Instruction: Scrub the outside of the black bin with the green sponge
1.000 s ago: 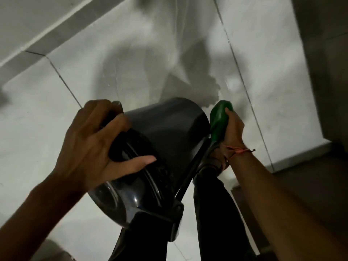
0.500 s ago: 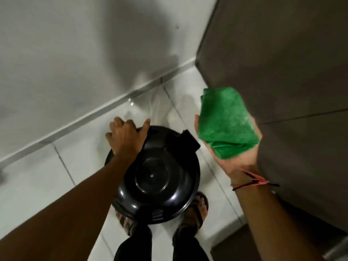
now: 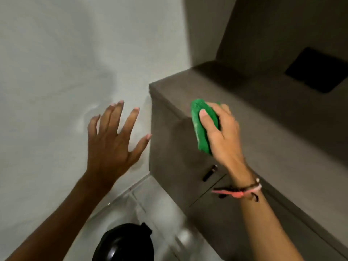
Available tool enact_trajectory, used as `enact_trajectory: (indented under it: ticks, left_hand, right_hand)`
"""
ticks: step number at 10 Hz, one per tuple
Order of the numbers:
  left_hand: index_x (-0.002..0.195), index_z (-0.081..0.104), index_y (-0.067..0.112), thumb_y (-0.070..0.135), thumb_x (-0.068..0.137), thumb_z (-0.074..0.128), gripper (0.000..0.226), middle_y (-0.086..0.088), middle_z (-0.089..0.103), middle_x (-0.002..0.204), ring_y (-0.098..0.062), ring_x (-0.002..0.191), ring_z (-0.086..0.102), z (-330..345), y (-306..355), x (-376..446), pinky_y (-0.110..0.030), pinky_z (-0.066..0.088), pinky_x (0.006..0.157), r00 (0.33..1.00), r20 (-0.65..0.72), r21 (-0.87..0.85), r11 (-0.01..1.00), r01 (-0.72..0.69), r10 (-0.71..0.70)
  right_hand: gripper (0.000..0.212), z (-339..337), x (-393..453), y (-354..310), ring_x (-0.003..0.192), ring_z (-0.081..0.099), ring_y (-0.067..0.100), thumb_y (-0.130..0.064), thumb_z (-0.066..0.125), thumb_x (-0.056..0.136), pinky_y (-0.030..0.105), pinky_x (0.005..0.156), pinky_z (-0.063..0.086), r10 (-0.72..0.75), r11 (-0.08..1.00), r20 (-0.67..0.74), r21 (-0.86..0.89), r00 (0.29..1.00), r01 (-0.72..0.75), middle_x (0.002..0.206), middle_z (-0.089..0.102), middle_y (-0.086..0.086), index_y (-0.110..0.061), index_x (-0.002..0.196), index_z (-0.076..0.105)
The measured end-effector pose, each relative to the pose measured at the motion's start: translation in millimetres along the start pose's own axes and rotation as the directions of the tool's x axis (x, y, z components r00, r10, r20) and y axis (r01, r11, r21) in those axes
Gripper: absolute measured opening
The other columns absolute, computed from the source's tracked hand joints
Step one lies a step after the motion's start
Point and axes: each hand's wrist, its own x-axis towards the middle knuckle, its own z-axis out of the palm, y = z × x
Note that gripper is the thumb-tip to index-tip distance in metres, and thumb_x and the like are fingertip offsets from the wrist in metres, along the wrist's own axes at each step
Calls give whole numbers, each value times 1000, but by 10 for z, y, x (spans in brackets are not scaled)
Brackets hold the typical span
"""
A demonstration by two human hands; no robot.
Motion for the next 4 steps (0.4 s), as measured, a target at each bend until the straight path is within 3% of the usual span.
enact_trajectory:
  ticks: [1,2,3,4]
  left_hand:
    - [158,48,18,68,102,42,75,-21,47,165,-41,151,49,-495,289,432,-62,41,118,999,32,65,997,-39,37]
    - [164,36,24,71,96,35,83,-17,32,174,-38,162,33,-777,507,556,-63,29,127,979,200,50,999,19,-28]
    - [167,26,28,73,94,25,86,-14,23,178,-35,165,26,-902,509,613,-61,24,130,957,275,118,991,59,-90]
    - [166,30,27,73,95,25,85,-16,26,176,-35,163,30,-1288,337,746,-61,27,129,978,157,106,987,121,-137]
  right_hand:
    - [36,-626,390,4,121,54,33,-32,46,106,42,110,43,-14,854,-50,-520,999,-14,133,55,15,-14,133,62]
    - [38,-1011,511,299,120,53,41,-30,39,108,49,109,42,142,717,33,-693,989,-80,135,54,22,-7,131,59]
    - [39,-1080,396,582,121,52,40,-32,37,109,48,108,41,219,611,141,-791,966,-23,134,56,22,-8,132,57]
    - [55,-1050,456,371,137,47,36,-53,28,106,52,115,38,207,596,126,-803,970,-23,150,49,16,-23,150,44]
